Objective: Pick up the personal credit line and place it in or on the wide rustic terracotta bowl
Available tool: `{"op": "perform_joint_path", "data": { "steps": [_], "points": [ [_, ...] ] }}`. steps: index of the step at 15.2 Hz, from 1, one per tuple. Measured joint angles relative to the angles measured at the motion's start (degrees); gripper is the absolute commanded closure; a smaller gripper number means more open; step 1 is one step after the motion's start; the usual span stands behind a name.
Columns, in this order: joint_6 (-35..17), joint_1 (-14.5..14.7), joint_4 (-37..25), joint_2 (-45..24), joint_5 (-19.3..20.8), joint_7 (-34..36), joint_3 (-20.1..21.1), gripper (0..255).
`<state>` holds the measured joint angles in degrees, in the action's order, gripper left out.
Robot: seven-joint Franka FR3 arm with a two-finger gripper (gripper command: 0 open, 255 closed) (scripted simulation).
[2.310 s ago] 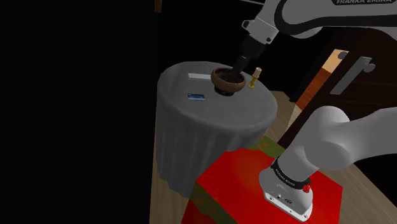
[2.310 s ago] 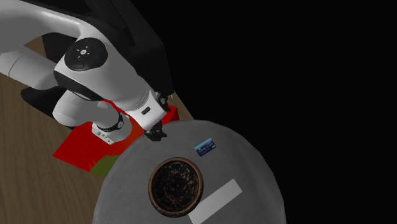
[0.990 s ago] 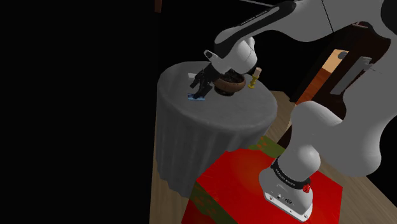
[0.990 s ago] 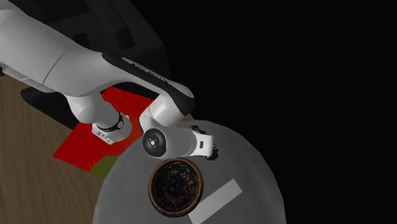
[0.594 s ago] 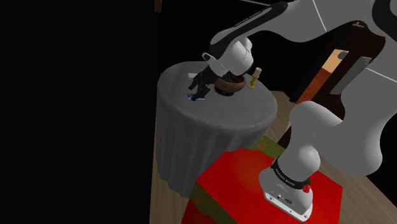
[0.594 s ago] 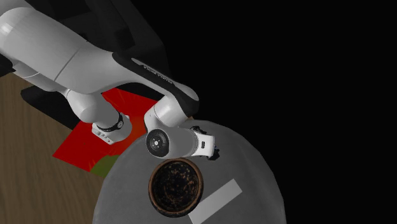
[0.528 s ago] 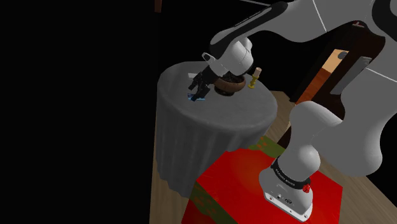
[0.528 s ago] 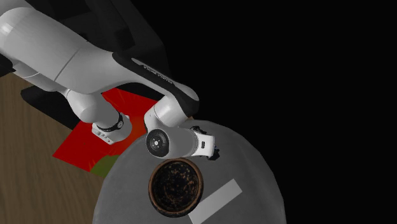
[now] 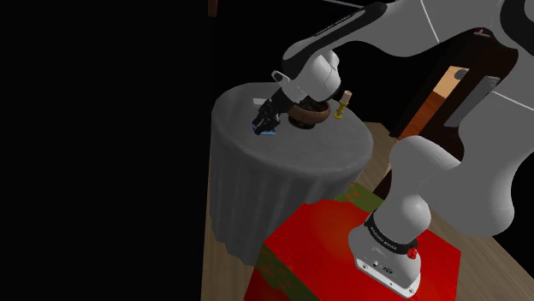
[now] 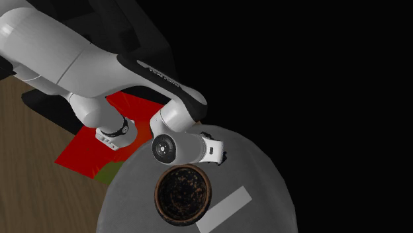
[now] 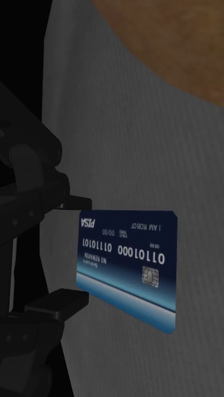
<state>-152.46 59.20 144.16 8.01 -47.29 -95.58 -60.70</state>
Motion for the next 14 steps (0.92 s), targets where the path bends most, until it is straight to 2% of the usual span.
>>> {"op": "perform_joint_path", "data": {
  "steps": [5, 6, 14],
  "points": [
    [0.0, 0.0, 0.0, 0.0, 0.0, 0.0, 0.0, 255],
    [0.0, -0.4, 0.0, 0.5, 1.0, 0.8, 0.4, 255],
    [1.6, -8.7, 0.2, 7.1, 14.6, 12.8, 7.9, 255]
  ]
}}
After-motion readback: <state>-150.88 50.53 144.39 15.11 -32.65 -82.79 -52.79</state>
